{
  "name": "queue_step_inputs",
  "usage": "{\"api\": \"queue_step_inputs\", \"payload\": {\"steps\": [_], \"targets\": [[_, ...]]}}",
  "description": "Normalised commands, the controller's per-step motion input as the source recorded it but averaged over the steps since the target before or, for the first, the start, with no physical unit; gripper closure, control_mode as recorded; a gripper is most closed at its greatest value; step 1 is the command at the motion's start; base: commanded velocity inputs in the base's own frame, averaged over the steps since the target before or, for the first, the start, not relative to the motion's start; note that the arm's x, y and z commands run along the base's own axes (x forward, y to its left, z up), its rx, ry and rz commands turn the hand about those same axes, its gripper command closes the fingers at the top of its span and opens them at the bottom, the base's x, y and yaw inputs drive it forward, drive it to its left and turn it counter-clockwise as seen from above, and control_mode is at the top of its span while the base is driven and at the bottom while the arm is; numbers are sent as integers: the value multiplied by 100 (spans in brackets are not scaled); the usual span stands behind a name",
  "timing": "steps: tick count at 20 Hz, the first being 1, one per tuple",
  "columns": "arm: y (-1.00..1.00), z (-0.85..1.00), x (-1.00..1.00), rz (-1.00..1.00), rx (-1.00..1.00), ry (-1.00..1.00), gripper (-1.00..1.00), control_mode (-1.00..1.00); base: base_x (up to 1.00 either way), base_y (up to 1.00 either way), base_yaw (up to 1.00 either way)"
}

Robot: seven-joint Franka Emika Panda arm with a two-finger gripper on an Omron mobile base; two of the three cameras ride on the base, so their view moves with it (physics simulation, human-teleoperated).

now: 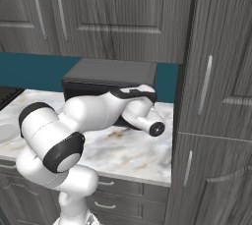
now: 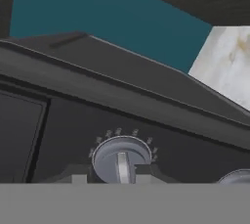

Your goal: Pull the toaster oven rack outwards. Pick up the baguette from the plate and place it on the toaster oven rack. Close the toaster oven door fully and set the temperature to the lowest setting.

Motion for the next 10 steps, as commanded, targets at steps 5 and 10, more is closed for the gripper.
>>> {"api": "queue_step_inputs", "payload": {"steps": [5, 10], "targets": [[0, -24, 0, 7, -23, 7, 100, -100, 0, 0, 0], [0, -23, 0, 8, -22, 4, 100, -100, 0, 0, 0]]}}
